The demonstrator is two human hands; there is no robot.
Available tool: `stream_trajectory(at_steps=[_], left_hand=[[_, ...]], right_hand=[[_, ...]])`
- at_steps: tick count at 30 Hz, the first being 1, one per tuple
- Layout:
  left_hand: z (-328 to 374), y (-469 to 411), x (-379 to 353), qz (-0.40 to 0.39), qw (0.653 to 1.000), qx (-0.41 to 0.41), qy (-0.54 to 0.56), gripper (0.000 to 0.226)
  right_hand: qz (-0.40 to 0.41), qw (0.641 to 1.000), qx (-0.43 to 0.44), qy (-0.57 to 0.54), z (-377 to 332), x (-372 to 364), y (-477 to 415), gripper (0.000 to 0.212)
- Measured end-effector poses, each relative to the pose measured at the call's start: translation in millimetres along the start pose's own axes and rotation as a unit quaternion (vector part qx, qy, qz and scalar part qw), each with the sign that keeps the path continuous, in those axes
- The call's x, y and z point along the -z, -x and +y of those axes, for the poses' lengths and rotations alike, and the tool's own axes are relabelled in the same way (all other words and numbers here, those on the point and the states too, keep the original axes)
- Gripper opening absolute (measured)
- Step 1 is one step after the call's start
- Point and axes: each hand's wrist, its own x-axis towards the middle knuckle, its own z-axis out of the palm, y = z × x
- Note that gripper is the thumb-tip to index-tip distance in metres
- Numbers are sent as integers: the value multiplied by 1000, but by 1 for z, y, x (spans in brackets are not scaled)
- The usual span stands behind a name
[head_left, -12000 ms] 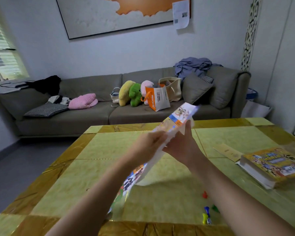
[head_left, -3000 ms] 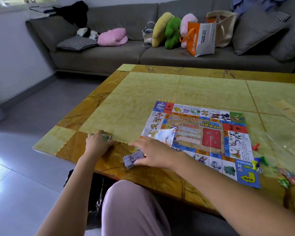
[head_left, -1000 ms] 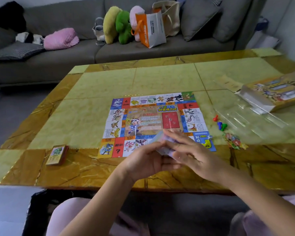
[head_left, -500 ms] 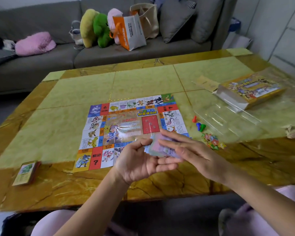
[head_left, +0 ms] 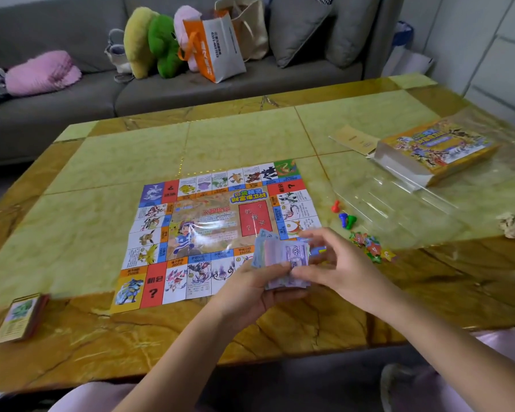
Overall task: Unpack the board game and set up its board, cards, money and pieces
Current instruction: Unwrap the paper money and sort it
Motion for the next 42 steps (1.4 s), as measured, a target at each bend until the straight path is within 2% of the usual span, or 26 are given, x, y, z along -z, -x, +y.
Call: stream_trajectory(at_steps=[2,4,6,11,15,18,20,21,23,25,28,30,35,39,42], left_hand=[[-3,-3,4,45,999,-3,-20,32],[-2,-6,10,80,996,-3,-43,26],[4,-11,17,102,994,-9,-39,22],[23,-24,31,146,989,-19,-30,16],[31,-22,35,142,989,-11,-31,17],[29,-13,27,123,992,-20,-10,21],[23,-7,19,102,994,-26,-6,25],[20,-3,15,92,995,-29,-16,27],[14,4,9,80,995,-45,-37,26],[10,11,5,76,994,-63,-54,22],[6,18,3,85,991,-85,-55,23],[4,22,4,93,990,-94,-42,24],[2,32,10,92,992,-88,-23,29],[-1,41,23,113,991,-74,-5,26],[-2,46,35,166,983,-76,15,24]], right_hand=[[20,999,-28,3,6,2,3,31],[36,998,-9,49,11,4,4,14],[46,995,9,84,14,7,1,7],[85,980,27,180,23,17,-22,11],[134,971,16,198,26,30,-29,14],[167,972,35,160,19,30,-25,10],[148,985,26,82,10,24,-23,3],[125,992,11,24,4,19,-22,7],[71,995,-21,-71,-4,8,-18,31],[37,992,-40,-110,-10,0,-15,41],[14,988,-53,-143,-15,-7,-8,42],[9,991,-50,-126,-18,-11,-4,42],[36,997,-41,-62,-22,-23,-3,18],[-3,997,-43,-69,-19,-36,-7,8],[-35,996,-58,-60,-18,-41,-9,4]])
